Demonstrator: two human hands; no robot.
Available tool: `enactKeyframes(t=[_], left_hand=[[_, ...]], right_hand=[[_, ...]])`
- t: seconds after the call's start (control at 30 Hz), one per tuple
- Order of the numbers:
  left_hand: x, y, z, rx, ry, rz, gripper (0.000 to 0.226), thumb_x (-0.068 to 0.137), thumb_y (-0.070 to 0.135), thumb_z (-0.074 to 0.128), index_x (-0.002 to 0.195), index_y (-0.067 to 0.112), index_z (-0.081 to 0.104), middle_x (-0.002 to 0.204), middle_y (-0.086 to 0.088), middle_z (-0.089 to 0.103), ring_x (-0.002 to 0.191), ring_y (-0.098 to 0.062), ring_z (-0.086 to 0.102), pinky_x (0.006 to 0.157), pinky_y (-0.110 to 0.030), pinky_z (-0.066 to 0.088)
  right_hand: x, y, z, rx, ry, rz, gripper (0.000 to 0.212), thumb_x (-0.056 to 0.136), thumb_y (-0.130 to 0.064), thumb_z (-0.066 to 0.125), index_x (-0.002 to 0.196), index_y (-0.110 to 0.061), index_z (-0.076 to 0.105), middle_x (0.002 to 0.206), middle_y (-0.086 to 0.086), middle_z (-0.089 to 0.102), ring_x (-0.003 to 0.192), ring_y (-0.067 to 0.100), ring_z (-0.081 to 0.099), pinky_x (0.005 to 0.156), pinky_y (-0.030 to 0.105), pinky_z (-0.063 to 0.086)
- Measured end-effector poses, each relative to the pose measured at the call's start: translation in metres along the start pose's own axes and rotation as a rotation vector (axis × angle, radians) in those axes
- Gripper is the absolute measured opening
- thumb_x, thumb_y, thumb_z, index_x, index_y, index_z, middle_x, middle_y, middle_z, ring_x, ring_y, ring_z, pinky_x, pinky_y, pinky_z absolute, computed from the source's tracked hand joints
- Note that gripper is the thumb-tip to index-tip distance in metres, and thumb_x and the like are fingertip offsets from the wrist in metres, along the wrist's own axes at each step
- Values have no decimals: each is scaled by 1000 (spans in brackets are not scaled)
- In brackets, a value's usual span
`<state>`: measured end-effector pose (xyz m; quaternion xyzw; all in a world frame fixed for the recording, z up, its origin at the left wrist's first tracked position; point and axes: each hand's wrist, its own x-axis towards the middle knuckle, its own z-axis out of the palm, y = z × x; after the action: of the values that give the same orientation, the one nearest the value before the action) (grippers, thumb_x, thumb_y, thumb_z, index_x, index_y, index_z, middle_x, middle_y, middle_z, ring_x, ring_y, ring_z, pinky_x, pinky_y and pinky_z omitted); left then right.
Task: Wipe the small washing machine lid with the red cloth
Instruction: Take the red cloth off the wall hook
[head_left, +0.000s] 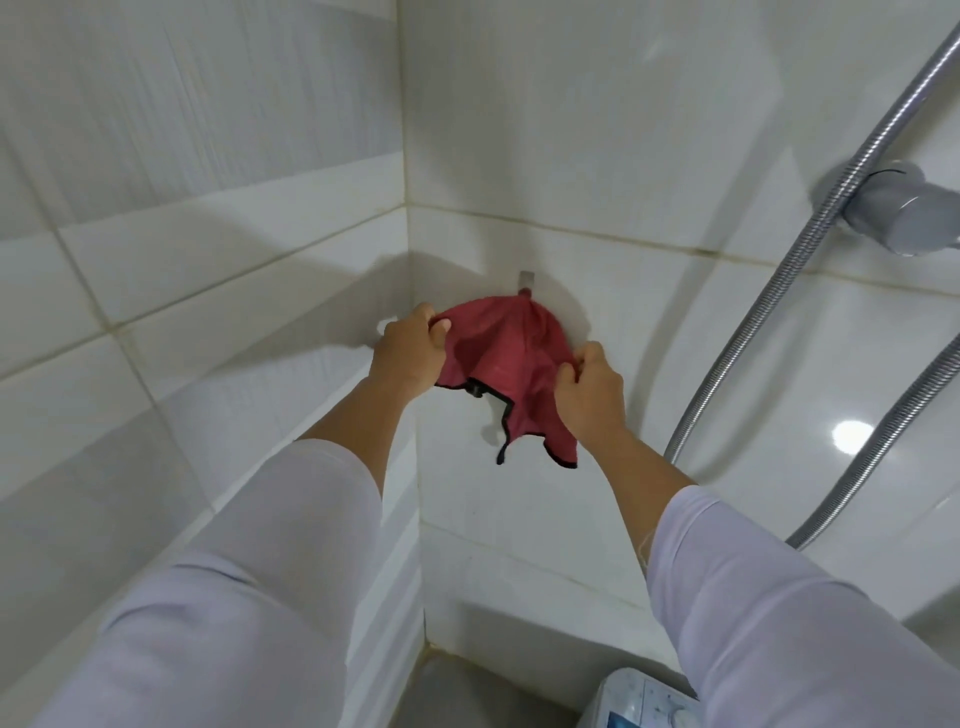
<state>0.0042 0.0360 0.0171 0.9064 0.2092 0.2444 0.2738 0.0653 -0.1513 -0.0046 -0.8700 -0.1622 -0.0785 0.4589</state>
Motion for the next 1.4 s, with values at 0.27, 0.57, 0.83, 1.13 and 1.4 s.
enactKeyframes(t=[0.27,0.57,0.83,1.13,1.4], left_hand=[[3,19,-35,39,-27,2,29,99,29,41,93,5,56,85,-9,55,80,-24,50,72,-31,37],[-24,63,-54,-217,-207,-74,25,96,31,45,94,11,60,88,-5,58,82,-22,57,69,-27,49],[-79,122,-39,-503,-455,-110,25,98,34,44,80,21,54,93,-5,61,92,-23,59,90,-38,50],[-123,150,-16,-618,-692,-94,62,78,69,55,103,13,64,105,-7,70,103,-23,65,99,-40,49],[-153,188,9,-687,-749,-123,13,91,17,48,92,8,56,83,-10,55,69,-23,52,67,-31,46]], right_hand=[[6,-22,-37,13,2,27,19,93,-14,40,102,-1,50,69,-2,47,74,23,51,65,33,40],[-6,-55,-75,55,-73,147,22,89,-8,43,70,-11,52,62,2,42,56,15,41,51,26,34],[-32,-66,-104,604,-147,454,13,90,-6,51,93,3,61,78,10,60,68,20,60,66,33,56],[-76,-67,-176,780,-260,500,39,90,14,19,119,20,44,119,31,58,113,35,60,99,36,50],[-115,-38,-230,758,-363,454,42,93,16,32,134,11,42,140,23,47,130,31,49,106,30,42]])
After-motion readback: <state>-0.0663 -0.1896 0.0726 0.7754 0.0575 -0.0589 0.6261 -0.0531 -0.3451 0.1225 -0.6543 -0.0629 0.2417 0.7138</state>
